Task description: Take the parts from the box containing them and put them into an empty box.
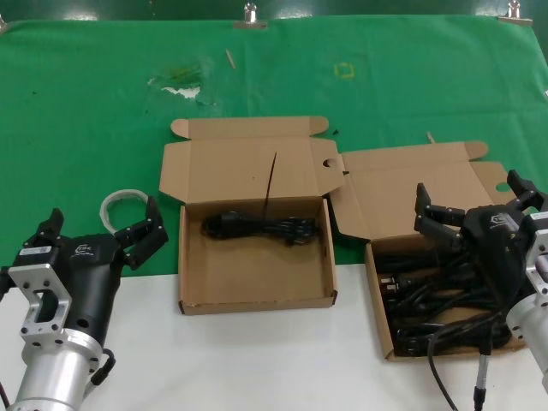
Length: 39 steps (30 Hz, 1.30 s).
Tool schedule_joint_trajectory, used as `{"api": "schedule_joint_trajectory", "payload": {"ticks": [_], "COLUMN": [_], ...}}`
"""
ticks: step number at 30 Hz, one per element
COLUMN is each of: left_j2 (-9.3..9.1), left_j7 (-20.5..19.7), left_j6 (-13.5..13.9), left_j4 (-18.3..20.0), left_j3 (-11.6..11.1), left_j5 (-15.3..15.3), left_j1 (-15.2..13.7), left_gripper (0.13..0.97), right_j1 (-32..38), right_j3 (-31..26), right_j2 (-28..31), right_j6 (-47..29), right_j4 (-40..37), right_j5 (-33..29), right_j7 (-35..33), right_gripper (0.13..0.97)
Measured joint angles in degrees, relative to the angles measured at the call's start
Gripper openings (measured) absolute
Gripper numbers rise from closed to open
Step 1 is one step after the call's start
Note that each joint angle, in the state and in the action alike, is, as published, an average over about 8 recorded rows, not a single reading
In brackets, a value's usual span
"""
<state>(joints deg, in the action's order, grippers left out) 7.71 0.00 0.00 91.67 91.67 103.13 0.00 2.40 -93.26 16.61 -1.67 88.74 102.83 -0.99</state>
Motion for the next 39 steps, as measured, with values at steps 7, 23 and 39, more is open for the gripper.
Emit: {"api": "schedule_joint_trajectory", "payload": {"ticks": [7,23,39], "left_j2": [0.0,0.0,0.0], "left_j7": [0.0,0.0,0.0], "left_j6": [0.0,0.0,0.0], "left_j4": [0.0,0.0,0.0], "left_j3": [0.0,0.0,0.0], "left_j5": [0.0,0.0,0.0], "left_j1": [0.0,0.0,0.0], "left_gripper": [0.966,0.966,0.966], "right_j1": [0.0,0.0,0.0], "right_j3": [0.0,0.0,0.0], "right_j2": [0.0,0.0,0.0], "right_j6": [0.0,0.0,0.0], "right_j4": [0.0,0.0,0.0], "right_j5": [0.0,0.0,0.0], "right_j7": [0.0,0.0,0.0], "right_gripper": [0.966,0.966,0.966]}}
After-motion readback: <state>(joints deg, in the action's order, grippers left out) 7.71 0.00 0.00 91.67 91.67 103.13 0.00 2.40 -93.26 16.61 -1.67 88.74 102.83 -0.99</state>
